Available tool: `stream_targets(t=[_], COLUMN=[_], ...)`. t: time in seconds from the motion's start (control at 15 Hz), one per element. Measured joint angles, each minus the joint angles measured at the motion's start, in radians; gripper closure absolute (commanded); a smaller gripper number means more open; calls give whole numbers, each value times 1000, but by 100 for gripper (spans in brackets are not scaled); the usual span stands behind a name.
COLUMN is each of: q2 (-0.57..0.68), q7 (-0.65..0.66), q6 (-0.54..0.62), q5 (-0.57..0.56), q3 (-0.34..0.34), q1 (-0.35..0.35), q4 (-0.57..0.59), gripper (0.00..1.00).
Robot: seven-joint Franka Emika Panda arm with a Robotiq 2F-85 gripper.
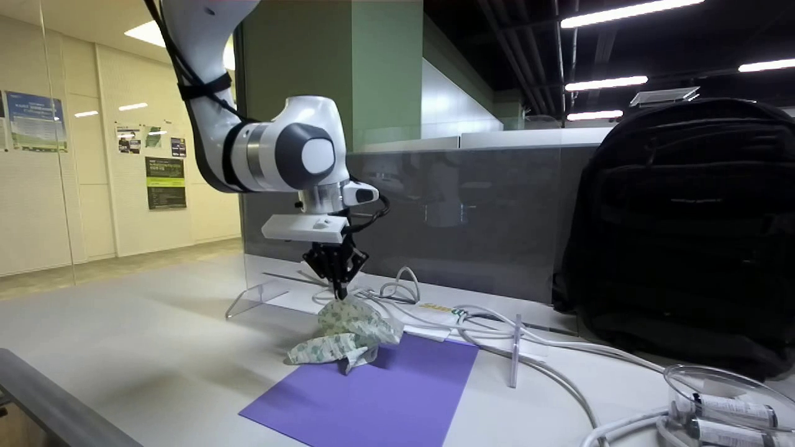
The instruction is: Hang the cloth on the glass barrier
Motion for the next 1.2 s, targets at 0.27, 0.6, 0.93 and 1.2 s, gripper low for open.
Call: stream_targets(t=[0.27, 0.6, 0.93, 1.2], q2=[-159, -402, -568, -595], q7=[45, 50, 44, 10], q6=[-246, -639, -804, -852], q5=[21, 41, 43, 63], q3=[-11, 7, 16, 8], q1=[23, 45, 53, 53], q4=[-1, 35, 137, 136], gripper=[99, 99, 97, 99])
